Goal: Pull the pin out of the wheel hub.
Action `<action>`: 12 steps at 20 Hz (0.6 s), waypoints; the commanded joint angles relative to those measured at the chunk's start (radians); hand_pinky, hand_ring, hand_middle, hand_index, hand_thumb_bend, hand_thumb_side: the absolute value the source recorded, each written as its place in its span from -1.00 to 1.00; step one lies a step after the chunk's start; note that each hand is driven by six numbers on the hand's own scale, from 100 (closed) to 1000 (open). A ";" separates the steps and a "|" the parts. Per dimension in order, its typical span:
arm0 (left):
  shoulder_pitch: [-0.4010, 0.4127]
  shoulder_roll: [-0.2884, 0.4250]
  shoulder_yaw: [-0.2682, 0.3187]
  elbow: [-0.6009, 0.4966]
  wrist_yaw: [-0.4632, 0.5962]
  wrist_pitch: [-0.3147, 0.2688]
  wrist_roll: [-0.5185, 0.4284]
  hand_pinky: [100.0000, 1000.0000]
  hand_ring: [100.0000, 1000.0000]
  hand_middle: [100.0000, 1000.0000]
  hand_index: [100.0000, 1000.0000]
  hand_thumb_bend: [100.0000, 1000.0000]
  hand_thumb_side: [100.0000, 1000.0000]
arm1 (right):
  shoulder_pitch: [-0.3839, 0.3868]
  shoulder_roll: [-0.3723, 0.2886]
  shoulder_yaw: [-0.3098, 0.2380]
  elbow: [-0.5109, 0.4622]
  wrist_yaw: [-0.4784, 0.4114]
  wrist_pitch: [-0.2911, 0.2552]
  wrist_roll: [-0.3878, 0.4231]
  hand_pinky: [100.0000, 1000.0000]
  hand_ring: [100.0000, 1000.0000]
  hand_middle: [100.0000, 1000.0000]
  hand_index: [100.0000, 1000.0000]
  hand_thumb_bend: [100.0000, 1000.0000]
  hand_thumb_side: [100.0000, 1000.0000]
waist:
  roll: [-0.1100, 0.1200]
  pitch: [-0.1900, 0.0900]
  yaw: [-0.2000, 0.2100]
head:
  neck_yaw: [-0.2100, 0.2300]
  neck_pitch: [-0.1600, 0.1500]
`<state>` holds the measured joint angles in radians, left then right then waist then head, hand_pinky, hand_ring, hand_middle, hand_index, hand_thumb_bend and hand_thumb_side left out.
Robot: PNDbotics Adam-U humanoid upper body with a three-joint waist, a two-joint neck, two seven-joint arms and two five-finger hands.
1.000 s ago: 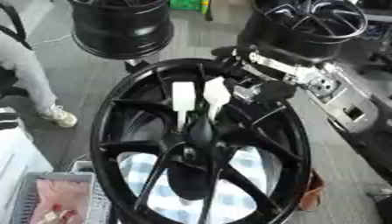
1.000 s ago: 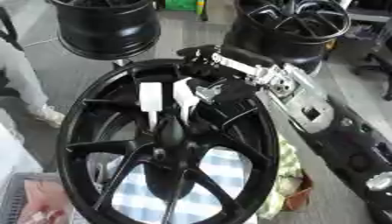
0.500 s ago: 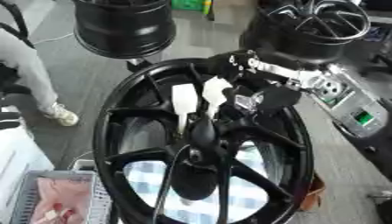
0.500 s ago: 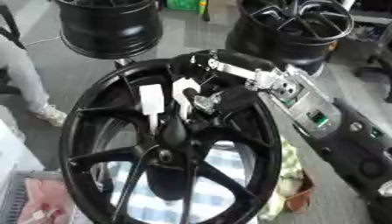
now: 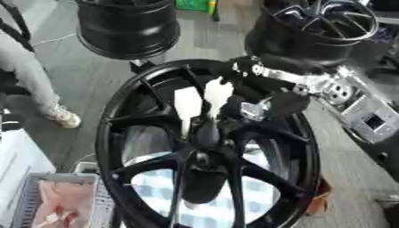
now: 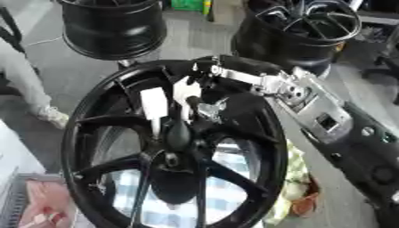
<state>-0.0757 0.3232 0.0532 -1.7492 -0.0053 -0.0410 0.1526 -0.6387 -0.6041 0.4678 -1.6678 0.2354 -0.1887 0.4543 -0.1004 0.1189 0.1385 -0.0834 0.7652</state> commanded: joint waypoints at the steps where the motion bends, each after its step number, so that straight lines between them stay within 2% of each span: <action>1: -0.011 0.008 0.003 -0.013 -0.001 -0.001 -0.003 0.20 0.19 0.27 0.58 -0.91 0.43 | -0.024 -0.015 -0.028 -0.010 0.053 -0.006 0.005 0.70 0.82 0.86 1.00 -1.00 0.01 | 0.005 -0.011 0.001 | 0.002 0.005; 3: -0.010 0.008 0.004 -0.013 -0.002 -0.001 -0.003 0.20 0.19 0.27 0.58 -0.92 0.43 | -0.027 -0.010 -0.037 -0.013 0.073 -0.014 -0.005 0.85 0.89 0.90 1.00 -1.00 -0.05 | 0.004 -0.010 0.001 | 0.003 0.005; 5: -0.010 0.007 0.003 -0.011 -0.002 0.000 -0.003 0.20 0.19 0.27 0.58 -0.91 0.43 | -0.031 -0.006 -0.042 -0.013 0.086 -0.020 -0.011 0.91 0.92 0.92 1.00 -1.00 -0.08 | 0.003 -0.011 0.001 | 0.003 0.005; 12: -0.014 0.007 -0.001 -0.010 -0.003 -0.001 -0.009 0.20 0.18 0.27 0.58 -0.92 0.43 | -0.051 0.028 -0.051 0.051 0.106 -0.014 -0.026 0.89 0.90 0.89 1.00 -1.00 -0.05 | -0.001 -0.009 0.008 | 0.000 0.005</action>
<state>-0.0787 0.3230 0.0525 -1.7485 -0.0053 -0.0405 0.1476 -0.6705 -0.5677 0.4351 -1.6232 0.3332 -0.2028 0.4361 -0.1067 0.1195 0.1463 -0.0826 0.7652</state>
